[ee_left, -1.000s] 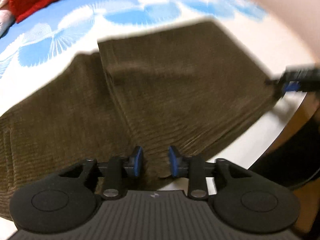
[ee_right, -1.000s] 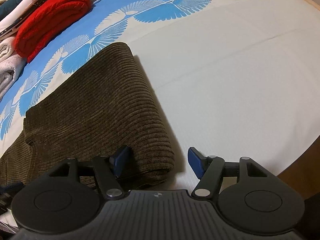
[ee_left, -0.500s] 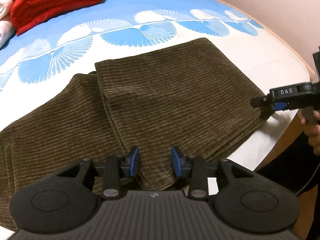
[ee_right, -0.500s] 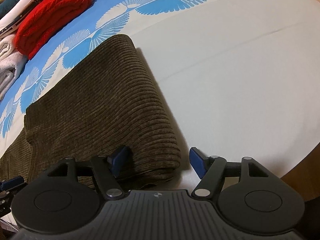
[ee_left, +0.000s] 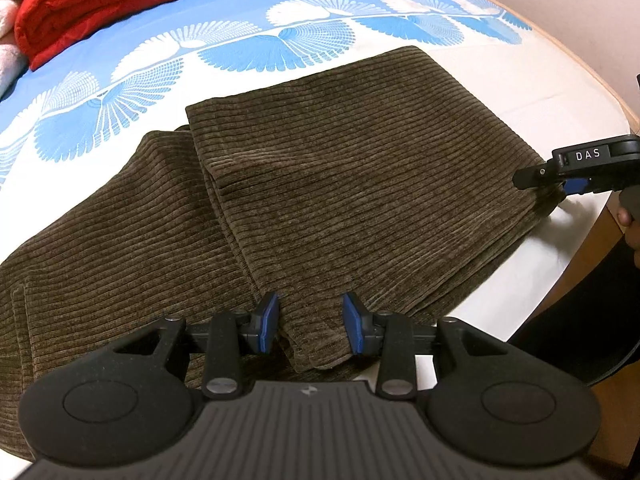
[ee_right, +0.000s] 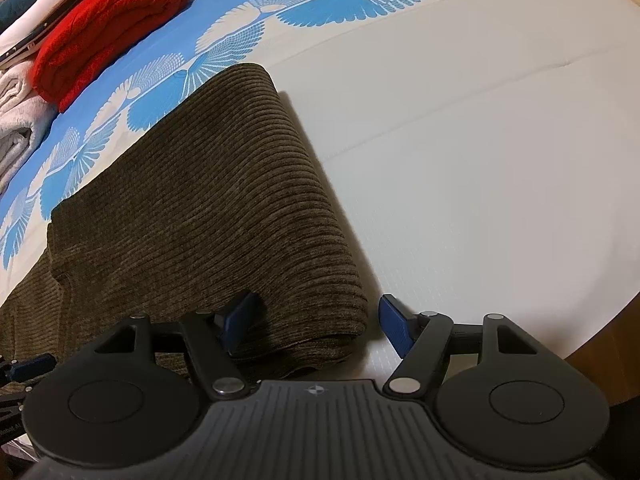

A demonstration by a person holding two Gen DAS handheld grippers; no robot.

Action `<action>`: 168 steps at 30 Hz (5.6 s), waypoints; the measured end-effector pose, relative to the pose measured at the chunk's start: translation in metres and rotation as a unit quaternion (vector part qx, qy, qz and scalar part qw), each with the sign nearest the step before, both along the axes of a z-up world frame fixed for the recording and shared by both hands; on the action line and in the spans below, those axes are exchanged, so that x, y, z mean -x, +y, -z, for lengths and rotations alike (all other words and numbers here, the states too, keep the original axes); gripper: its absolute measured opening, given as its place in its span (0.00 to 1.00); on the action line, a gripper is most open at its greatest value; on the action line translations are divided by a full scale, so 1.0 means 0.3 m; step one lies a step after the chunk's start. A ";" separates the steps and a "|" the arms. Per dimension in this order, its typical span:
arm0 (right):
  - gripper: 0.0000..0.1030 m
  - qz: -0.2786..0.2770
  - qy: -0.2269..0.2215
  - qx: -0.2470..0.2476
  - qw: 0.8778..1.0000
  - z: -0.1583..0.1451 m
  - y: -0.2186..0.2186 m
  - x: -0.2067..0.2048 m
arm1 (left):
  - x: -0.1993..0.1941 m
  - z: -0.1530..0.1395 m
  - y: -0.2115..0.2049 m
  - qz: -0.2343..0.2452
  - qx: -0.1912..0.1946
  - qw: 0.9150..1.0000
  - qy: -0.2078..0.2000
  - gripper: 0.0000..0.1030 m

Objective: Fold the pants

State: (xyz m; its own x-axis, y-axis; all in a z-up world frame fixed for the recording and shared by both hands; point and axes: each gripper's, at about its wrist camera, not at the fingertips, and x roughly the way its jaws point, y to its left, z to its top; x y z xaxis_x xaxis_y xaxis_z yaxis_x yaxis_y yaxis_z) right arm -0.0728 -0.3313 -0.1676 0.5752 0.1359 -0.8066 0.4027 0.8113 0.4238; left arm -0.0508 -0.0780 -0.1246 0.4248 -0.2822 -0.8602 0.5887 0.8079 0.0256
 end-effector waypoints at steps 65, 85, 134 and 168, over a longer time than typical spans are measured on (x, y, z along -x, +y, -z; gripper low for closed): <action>0.43 -0.398 -0.312 0.261 0.823 -0.394 0.709 0.095 | -0.220 -0.136 0.126 -0.101 0.206 0.973 0.027 0.18; 0.55 -0.308 -0.279 -0.006 0.909 -0.472 0.656 -0.076 | -0.221 -0.309 1.044 -0.298 0.159 0.941 -0.017 0.20; 0.19 -0.267 -0.193 -0.084 0.941 -0.501 0.725 -0.393 | -0.453 -0.263 0.739 -0.276 0.188 0.941 0.052 0.38; 0.64 -0.208 -0.078 0.040 0.974 -0.322 0.063 -0.576 | -0.655 -0.139 0.362 -0.274 0.167 0.944 0.076 0.64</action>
